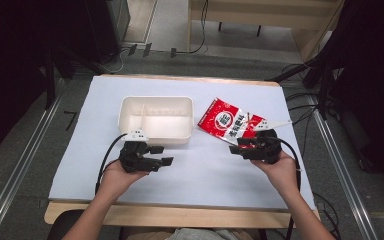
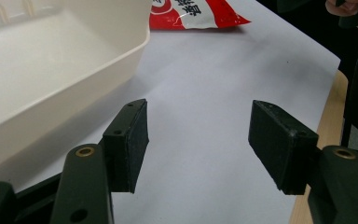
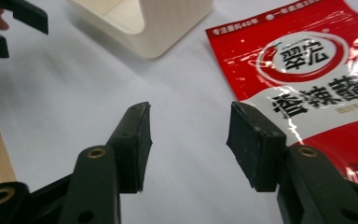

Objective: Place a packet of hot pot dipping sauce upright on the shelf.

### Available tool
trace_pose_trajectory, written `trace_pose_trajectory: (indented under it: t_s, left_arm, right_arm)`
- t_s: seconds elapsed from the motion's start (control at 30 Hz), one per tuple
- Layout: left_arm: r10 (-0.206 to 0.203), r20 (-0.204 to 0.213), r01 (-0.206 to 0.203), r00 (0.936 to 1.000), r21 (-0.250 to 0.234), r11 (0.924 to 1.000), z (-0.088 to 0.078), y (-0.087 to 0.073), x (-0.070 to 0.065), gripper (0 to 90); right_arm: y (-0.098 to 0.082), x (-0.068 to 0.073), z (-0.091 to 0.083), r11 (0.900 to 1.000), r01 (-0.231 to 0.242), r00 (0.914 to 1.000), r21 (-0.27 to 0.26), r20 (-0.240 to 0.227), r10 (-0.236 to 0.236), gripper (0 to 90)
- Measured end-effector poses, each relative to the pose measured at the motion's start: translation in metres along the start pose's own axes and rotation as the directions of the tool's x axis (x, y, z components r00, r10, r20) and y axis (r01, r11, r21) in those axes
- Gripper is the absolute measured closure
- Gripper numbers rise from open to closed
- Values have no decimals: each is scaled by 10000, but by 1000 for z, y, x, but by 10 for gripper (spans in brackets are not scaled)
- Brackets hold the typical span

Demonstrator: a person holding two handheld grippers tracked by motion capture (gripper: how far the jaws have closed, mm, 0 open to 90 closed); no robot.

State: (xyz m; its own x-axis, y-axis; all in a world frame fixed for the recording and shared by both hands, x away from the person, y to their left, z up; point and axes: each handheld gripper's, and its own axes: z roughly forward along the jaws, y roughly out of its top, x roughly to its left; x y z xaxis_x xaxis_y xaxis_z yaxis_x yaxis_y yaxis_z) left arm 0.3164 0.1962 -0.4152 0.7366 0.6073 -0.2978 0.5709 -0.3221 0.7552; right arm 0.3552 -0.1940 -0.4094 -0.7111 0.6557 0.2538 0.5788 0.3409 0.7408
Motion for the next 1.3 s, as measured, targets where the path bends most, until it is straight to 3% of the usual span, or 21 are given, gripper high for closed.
trace_pose_trajectory:
  t_s: [0.1,0.17,0.3,0.5,0.57,0.8,0.97,1.03,1.1,1.13,1.2,1.3]
  left_arm:
    - [23,-146,-21,9999,108,9999,3,1,-2,384]
    - [75,104,-77,9999,183,9998,5,0,-5,385]
    - [421,109,-424,9991,249,9988,5,-1,-12,387]
    - [237,32,-237,9997,49,9997,-1,-2,-12,527]
    - [204,-30,-204,9998,-15,9998,-2,-4,-12,553]
    - [247,-370,-246,9990,25,9997,-2,-8,-11,495]
    - [156,-349,-158,9993,-47,9999,-5,-10,-10,480]
    - [88,-284,-87,9996,41,10000,-5,-11,-9,452]
    - [144,-331,-141,9993,73,9999,-6,-12,-10,445]
    - [151,-326,-149,9994,56,9999,-5,-13,-10,441]
    - [217,-336,-212,9992,151,9997,-5,-14,-11,435]
    - [292,-410,-283,9987,225,9993,-5,-14,-11,433]
  right_arm:
    - [7,-9,0,9999,-169,9996,-14,221,170,525]
    - [13,-19,1,9995,-284,9984,116,492,278,553]
    - [25,-40,0,9993,-359,9946,98,983,347,634]
    - [35,-85,6,9916,-1290,9761,35,1768,1264,888]
    - [38,-97,9,9895,-1443,9716,9,1897,1416,900]
    - [51,-141,25,9815,-1889,9483,319,2656,1739,900]
    - [53,-169,44,9677,-2451,9287,583,3006,2171,900]
    - [50,-176,50,9647,-2579,9156,537,3324,2263,900]
    - [46,-184,56,9534,-2985,9011,447,3425,2660,900]
    - [44,-188,59,9474,-3164,9003,477,3299,2841,900]
    - [42,-192,64,9463,-3162,9003,671,3357,2770,900]
    - [47,-193,70,9457,-3130,9104,881,3117,2723,900]
